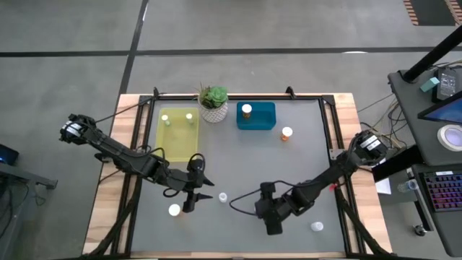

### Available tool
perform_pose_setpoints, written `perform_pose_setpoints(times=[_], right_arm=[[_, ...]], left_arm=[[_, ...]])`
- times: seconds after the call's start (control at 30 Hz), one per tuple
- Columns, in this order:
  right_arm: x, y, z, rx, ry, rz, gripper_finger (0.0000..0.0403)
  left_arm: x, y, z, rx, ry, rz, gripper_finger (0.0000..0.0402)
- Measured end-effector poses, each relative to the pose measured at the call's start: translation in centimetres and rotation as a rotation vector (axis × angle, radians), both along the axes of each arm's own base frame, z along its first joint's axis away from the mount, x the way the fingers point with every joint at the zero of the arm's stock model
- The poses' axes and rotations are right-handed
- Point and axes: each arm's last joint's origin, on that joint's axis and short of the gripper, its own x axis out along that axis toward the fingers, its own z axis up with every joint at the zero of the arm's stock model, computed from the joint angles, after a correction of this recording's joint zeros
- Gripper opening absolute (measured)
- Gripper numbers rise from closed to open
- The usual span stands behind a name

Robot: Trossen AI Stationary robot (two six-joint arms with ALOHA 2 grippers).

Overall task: Pick and place medicine bottles into bin by pill shape (circle, oval)
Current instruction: Put the blue capsule bottle into the blue bin

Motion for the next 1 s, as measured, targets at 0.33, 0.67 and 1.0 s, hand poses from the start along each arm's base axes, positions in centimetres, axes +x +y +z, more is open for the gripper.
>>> perform_pose_setpoints(times=[0.33, 0.67, 1.0], right_arm=[[0.3, -0.4, 0.0, -0.001, 0.0, -0.014, 0.0148], [0.2, -0.4, 0.0, -0.01, -0.001, 0.001, 0.0107], [-0.1, -2.1, 2.8, 0.012, -0.045, -0.032, 0.0112]], left_arm=[[0.0, 0.0, 0.0, 0.015, -0.004, -0.006, 0.0197], [0.0, 0.1, 0.0, 0.07, -0.016, 0.005, 0.0197], [-0.7, 1.1, 1.0, 0.232, -0.055, 0.021, 0.0196]])
